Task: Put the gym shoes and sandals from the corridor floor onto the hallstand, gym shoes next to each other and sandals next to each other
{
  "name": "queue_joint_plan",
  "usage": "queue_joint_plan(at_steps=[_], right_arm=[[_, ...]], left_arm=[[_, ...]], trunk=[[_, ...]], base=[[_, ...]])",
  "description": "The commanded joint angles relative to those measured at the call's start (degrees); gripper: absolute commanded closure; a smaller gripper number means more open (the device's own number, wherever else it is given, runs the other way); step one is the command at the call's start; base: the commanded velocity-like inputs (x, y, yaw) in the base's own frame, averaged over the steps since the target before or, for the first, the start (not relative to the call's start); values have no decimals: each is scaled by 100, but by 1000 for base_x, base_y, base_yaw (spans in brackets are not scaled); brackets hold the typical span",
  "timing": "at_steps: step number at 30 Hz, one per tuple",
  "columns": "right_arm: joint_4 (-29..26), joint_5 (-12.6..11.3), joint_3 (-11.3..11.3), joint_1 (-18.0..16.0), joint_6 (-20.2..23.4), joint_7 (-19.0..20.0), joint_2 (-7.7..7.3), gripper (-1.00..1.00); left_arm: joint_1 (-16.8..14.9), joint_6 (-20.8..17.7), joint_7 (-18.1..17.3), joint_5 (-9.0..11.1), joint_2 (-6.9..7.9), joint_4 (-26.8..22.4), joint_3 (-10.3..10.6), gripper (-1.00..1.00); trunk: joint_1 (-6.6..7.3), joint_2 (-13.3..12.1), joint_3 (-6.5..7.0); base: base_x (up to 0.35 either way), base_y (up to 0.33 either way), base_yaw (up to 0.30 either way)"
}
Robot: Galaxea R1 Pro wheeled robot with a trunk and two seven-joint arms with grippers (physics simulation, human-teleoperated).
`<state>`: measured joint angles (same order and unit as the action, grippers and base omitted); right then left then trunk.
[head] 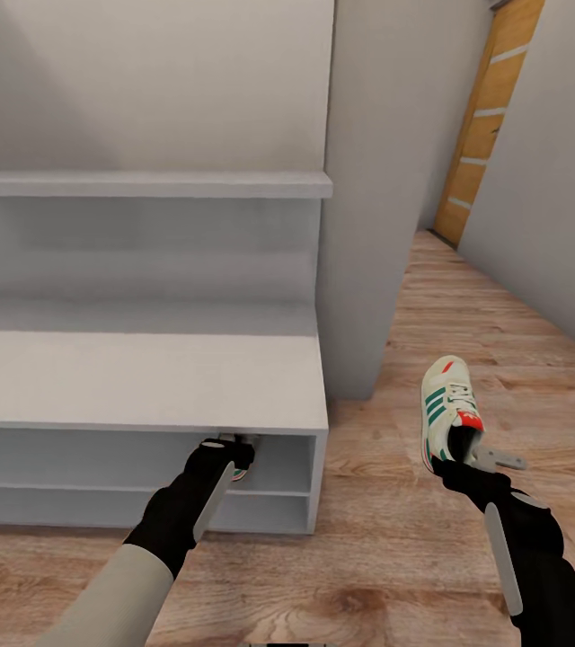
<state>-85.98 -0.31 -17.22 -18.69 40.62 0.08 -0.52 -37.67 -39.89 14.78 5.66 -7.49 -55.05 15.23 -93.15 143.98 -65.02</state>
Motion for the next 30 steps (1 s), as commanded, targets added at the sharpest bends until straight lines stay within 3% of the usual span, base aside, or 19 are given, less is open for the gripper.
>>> queue_joint_plan(at_steps=[1, 14, 15, 30], right_arm=[[-7, -4, -1, -3, 29, -7, -1, 100], [-7, -4, -1, -3, 29, -3, -1, 100], [-7, -4, -1, -3, 28, -5, -1, 100], [-7, -4, -1, -3, 30, 0, -1, 100]], left_arm=[[-3, -19, 51, 58, 2, -6, 14, 100], [-3, -19, 51, 58, 2, 2, 15, 100], [-3, -19, 51, 58, 2, 3, 15, -100], [-3, -14, 51, 58, 2, -1, 15, -100]], trunk=[[1, 2, -5], [1, 2, -5], [1, 2, -5], [1, 2, -5]], base=[[11, -3, 0], [1, 0, 0], [0, 0, 0], [0, 0, 0]])
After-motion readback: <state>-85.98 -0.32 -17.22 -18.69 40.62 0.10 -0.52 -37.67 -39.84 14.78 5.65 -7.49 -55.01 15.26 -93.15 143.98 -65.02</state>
